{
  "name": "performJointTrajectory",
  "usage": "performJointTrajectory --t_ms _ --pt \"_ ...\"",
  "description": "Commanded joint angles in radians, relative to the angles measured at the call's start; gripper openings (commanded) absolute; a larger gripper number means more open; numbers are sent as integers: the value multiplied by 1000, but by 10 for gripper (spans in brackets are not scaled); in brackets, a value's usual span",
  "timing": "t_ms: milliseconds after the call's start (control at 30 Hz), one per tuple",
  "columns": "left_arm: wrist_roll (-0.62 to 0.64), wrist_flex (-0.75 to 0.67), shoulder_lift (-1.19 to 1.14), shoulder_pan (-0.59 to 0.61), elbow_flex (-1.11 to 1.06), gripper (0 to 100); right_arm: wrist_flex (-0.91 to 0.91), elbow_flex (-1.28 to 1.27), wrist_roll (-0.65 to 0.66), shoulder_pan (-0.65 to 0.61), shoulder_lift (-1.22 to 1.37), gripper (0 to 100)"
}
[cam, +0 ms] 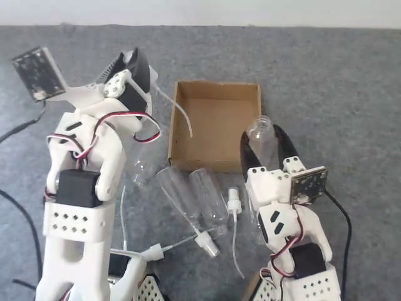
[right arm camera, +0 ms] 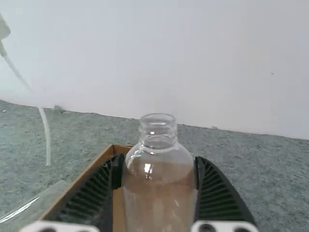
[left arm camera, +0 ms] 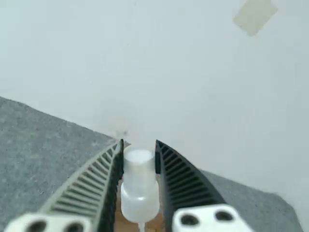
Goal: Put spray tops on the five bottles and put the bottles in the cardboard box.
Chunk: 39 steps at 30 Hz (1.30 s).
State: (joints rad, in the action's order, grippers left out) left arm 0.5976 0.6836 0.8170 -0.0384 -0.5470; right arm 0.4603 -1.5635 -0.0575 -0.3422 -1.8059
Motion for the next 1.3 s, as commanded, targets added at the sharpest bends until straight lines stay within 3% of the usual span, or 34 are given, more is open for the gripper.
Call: performJointTrajectory --t_ms 0,267,400,600,900,1267 --pt "6 -100 35 -20 54 12 -13 5 29 -36 -10 80" --pt "-5 -261 35 -135 54 12 -22 -31 29 -54 -8 80" --pt "-95 -273 38 -218 56 12 -19 -32 29 -71 -8 80" --pt "-101 -272 132 -282 25 12 -22 -69 78 -122 -8 80" --pt "-101 -358 304 -293 -156 12 -21 -71 114 -171 -8 80" --pt "-100 -356 316 -315 -228 12 -22 -66 109 -168 -8 80"
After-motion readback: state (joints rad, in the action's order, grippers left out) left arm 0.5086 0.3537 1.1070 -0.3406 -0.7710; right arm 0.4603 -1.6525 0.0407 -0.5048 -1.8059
